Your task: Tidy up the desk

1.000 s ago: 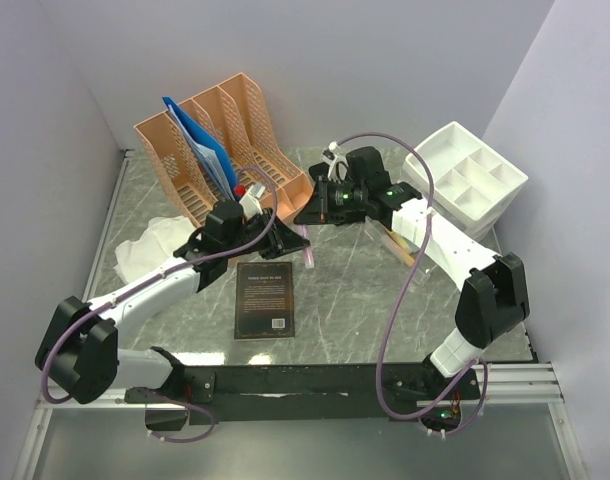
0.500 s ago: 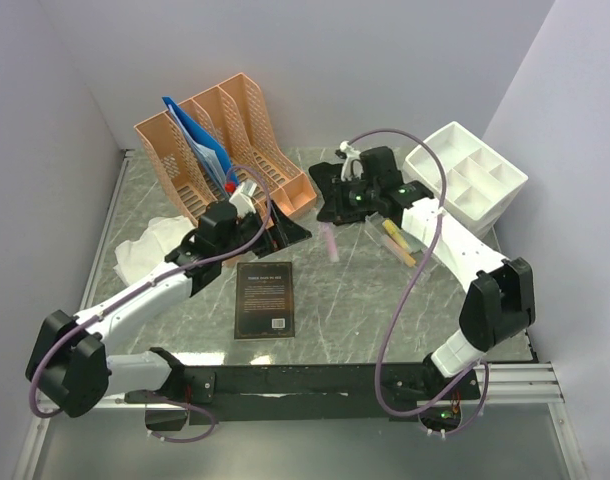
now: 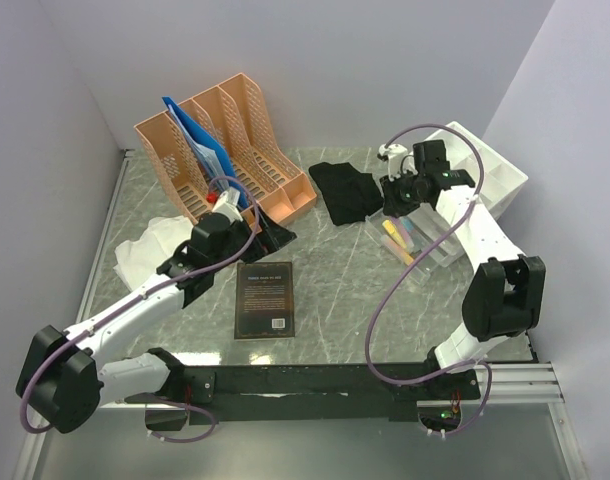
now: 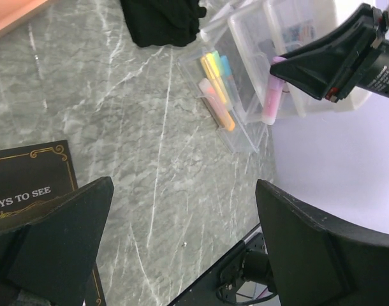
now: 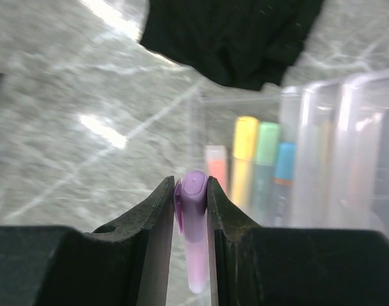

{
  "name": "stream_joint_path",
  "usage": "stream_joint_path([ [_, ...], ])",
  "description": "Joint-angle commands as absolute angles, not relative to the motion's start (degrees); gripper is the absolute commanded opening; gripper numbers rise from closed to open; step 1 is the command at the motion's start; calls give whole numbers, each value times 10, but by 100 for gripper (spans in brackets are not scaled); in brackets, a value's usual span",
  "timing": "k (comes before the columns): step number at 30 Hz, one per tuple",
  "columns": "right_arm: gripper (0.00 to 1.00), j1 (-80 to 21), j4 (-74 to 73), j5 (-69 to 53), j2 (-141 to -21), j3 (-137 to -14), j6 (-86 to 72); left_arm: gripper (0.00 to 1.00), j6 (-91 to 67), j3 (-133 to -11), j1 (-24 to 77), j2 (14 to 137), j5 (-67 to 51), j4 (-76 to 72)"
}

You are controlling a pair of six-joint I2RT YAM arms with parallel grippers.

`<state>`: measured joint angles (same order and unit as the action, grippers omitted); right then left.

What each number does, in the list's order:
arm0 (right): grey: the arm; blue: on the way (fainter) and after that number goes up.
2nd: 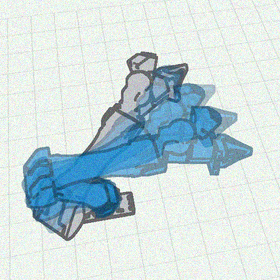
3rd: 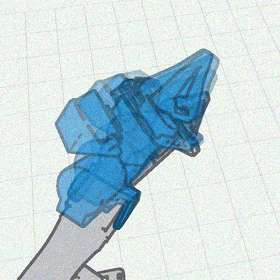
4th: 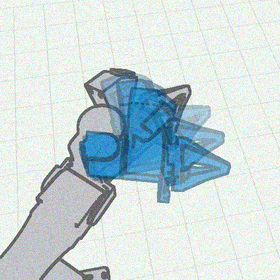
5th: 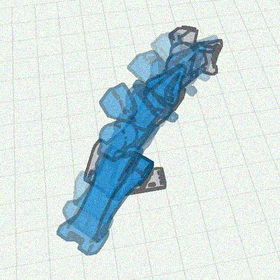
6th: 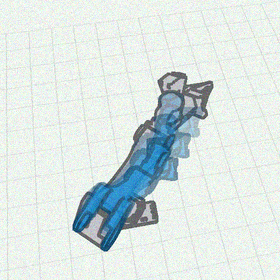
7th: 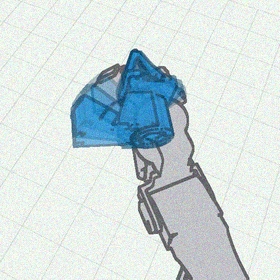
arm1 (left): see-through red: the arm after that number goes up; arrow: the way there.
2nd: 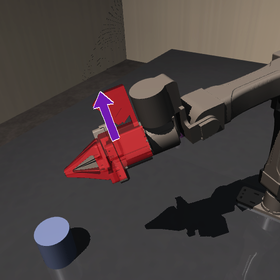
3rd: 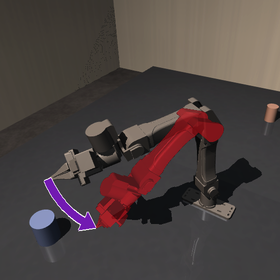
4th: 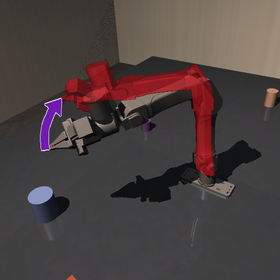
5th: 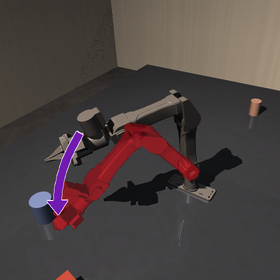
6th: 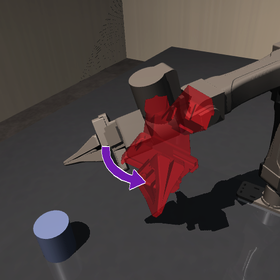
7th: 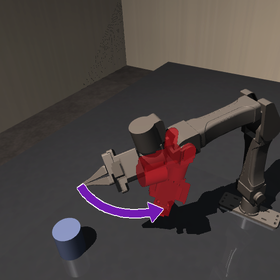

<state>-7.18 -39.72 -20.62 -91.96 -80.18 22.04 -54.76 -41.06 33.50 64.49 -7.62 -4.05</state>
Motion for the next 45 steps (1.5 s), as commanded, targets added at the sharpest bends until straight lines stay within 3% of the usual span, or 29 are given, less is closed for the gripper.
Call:
stream_joint_path([
  [1,0,-74,-373,-132,-922,-789,291,99,-561,-403,330,645,-77,-76],
  [4,4,-71,-362,-105,-935,-781,294,99,-557,-405,330,650,-86,-78],
  [8,27,-68,-359,-89,-947,-772,300,99,-552,-409,330,651,-96,-81],
  [11,37,-68,-361,-97,-940,-768,300,99,-551,-411,330,655,-105,-87],
  [18,43,-68,-384,-154,-918,-780,292,99,-540,-416,330,662,-113,-88],
  [24,39,-68,-443,-266,-908,-788,333,96,-524,-432,330,671,-116,-67],
  [29,16,-76,-508,-373,-911,-772,386,78,-522,-439,330,686,-130,-72],
  [33,8,-84,-483,-343,-921,-727,362,56,-527,-446,330,701,-138,-81],
  [37,7,-98,-437,-281,-930,-690,330,23,-528,-447,330,704,-129,-72],
  [39,7,-109,-405,-251,-935,-673,310,18,-527,-445,330,697,-122,-69],
  [45,7,-127,-269,-24,-945,-629,245,18,-525,-437,330,673,-94,-51],
])
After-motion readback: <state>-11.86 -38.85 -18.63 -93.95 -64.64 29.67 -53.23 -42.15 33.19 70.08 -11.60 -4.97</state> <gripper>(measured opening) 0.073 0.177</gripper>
